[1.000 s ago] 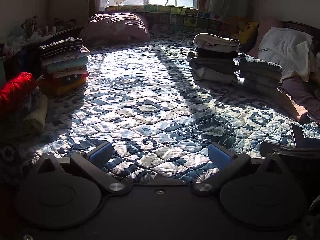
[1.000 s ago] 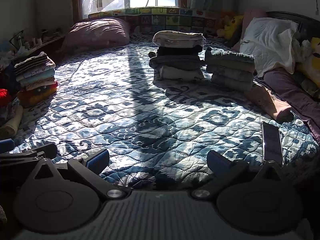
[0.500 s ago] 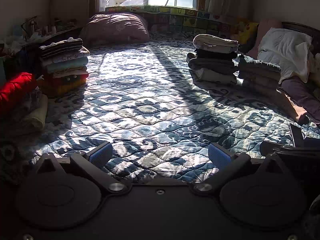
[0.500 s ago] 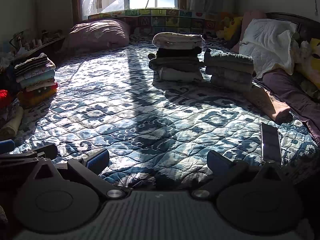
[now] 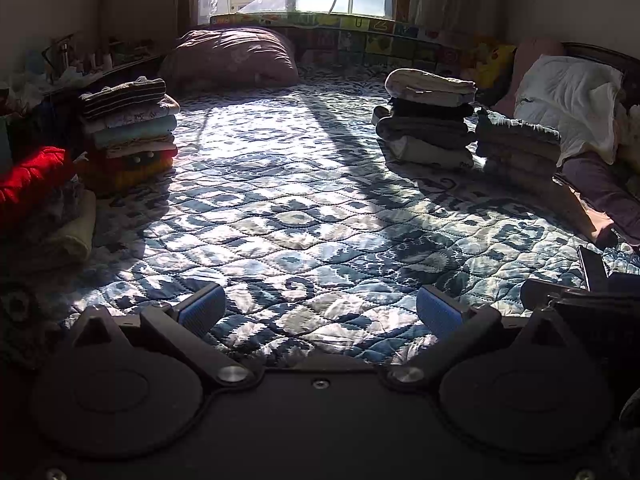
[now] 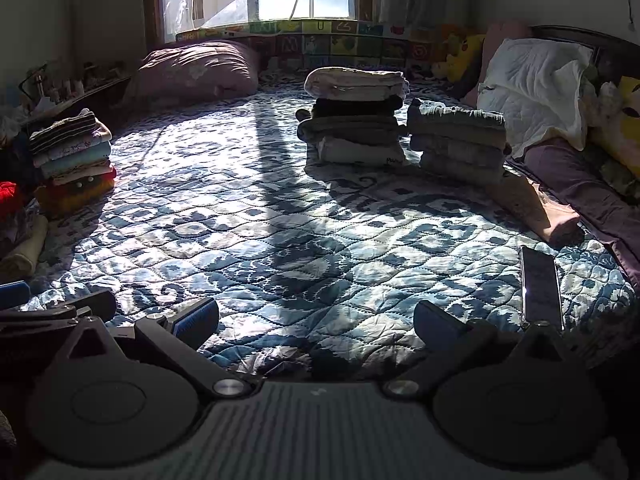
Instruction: Fold clothes
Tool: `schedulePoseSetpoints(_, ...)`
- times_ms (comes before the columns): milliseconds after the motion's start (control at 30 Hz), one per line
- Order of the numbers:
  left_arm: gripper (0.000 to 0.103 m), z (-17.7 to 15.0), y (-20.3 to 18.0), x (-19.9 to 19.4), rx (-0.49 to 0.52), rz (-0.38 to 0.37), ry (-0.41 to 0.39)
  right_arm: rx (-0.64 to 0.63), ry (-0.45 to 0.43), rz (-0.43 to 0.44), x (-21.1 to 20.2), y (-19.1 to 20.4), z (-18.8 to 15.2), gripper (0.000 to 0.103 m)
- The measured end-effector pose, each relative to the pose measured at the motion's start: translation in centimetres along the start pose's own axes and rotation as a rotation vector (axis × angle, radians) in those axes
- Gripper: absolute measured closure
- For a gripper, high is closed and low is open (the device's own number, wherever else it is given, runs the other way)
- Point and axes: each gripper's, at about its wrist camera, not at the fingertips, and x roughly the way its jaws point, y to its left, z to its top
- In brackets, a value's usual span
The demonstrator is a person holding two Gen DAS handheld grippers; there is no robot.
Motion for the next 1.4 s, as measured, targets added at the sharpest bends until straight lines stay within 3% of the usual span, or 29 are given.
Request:
schedulePoseSetpoints(800, 0.0, 0.1, -0.4, -0.8, 0.006, 0.011, -0.001, -0.028, -0.068, 0.025, -1.2, -0.4, 0.2, 0.0)
schedulePoseSetpoints(1067, 0.0, 1.9, -2.3, 0.0, -0.008, -0.153, -0.158, 0.076, -0.131, 0.024, -0.5, -5.0, 1.2, 0.0)
schedulePoseSetpoints(1200, 0.0, 4.2, -5.4, 3.4, 0.022, -0.245, -0.106, 0.18, -0.197, 0.009, 0.6, -9.6, 1.5, 0.0)
schedulePoseSetpoints(1300, 0.0, 5.7, -8.2, 6.6, 0.046, -0.307, -0.051, 0.238, -0.237, -0.06, 2.1, -13.5, 1.3, 0.0)
schedulePoseSetpoints(1400, 0.0, 7.2, -11.1, 9.9, 0.07, -0.369, 0.004, 0.29, -0.221, -0.133, 4.6, -17.5, 1.4, 0.0)
